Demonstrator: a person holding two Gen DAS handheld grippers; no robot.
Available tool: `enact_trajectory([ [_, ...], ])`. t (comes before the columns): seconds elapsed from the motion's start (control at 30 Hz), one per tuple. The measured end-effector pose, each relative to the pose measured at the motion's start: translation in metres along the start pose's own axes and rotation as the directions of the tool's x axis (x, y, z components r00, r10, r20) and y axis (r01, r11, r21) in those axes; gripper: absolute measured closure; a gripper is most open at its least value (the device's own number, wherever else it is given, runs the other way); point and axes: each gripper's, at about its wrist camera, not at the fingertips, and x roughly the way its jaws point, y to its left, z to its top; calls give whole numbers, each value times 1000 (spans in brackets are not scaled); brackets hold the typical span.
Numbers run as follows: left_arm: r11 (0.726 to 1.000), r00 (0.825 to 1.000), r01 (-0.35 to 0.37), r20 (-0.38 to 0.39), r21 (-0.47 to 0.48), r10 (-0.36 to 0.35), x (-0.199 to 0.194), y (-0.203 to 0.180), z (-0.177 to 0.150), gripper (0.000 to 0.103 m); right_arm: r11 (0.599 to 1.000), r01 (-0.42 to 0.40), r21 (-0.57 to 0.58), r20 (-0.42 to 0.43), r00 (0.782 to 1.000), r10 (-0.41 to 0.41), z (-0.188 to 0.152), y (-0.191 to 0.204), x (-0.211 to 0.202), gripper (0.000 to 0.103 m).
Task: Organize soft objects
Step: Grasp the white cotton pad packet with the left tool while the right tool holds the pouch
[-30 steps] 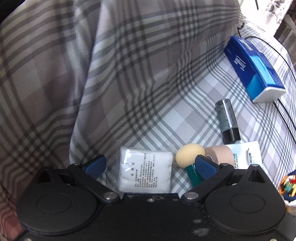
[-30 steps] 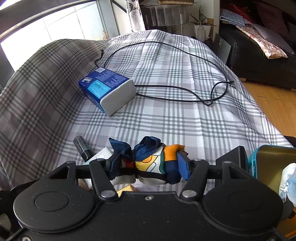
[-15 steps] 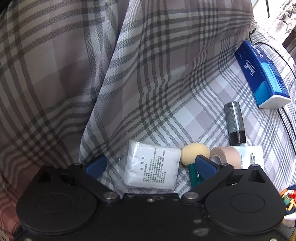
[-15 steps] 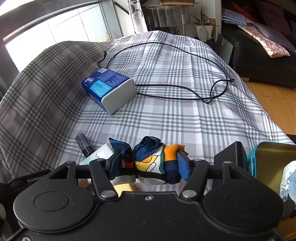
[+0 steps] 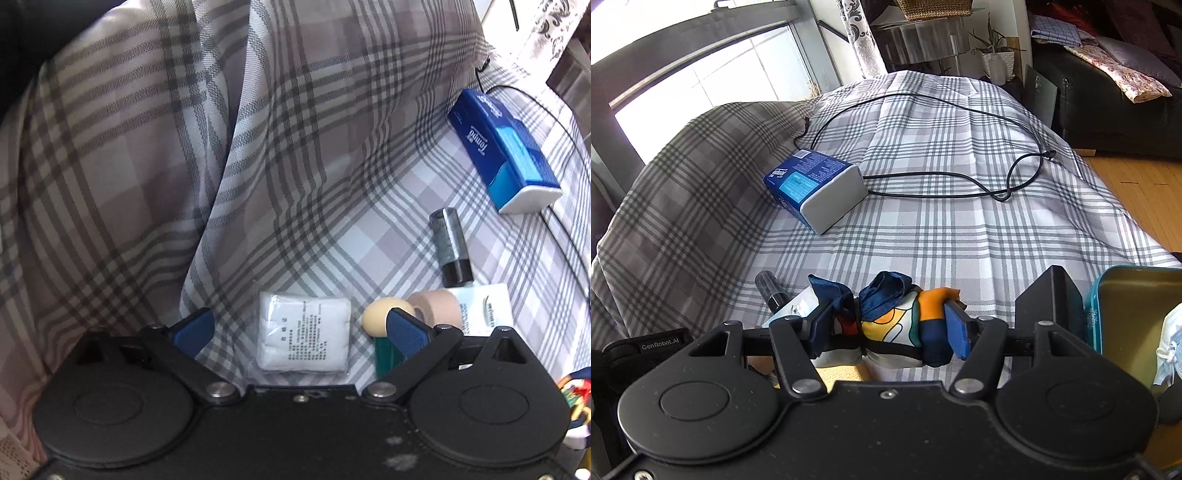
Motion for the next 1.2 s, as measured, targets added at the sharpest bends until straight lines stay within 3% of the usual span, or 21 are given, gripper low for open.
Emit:
enact_trajectory([
  [0.2, 998, 998, -55, -18, 26, 55, 13, 0, -6, 6, 1000, -18, 9, 16, 1000, 18, -4, -4, -12, 44],
  [0.57, 998, 997, -59, -44, 35, 60, 38, -7, -10, 7, 999, -21, 24, 30, 999, 20, -9, -14, -26, 44],
  [0.67, 997, 997, -64, -39, 41, 65, 42, -9, -8, 15, 1000, -16, 26, 29, 999, 15, -11, -16, -28, 44],
  [0.73, 998, 998, -47, -50, 47, 49, 45, -10, -7, 28, 1000, -13, 29, 28, 1000, 12, -12, -18, -28, 44],
  [0.8, 997, 998, -44, -45, 58, 47, 46, -13, -7, 31, 999, -12, 31, 27, 1000, 11, -13, -19, -30, 44],
  [0.9, 996, 999, -29, -28, 87, 31, 43, -19, -10, 44, 999, -8, 33, 26, 1000, 7, -14, -19, -32, 44],
  [1.2, 994, 999, 47, 15, 97, -49, 10, -22, -9, 46, 999, -9, 42, 57, 998, 6, -14, -17, -52, 44],
])
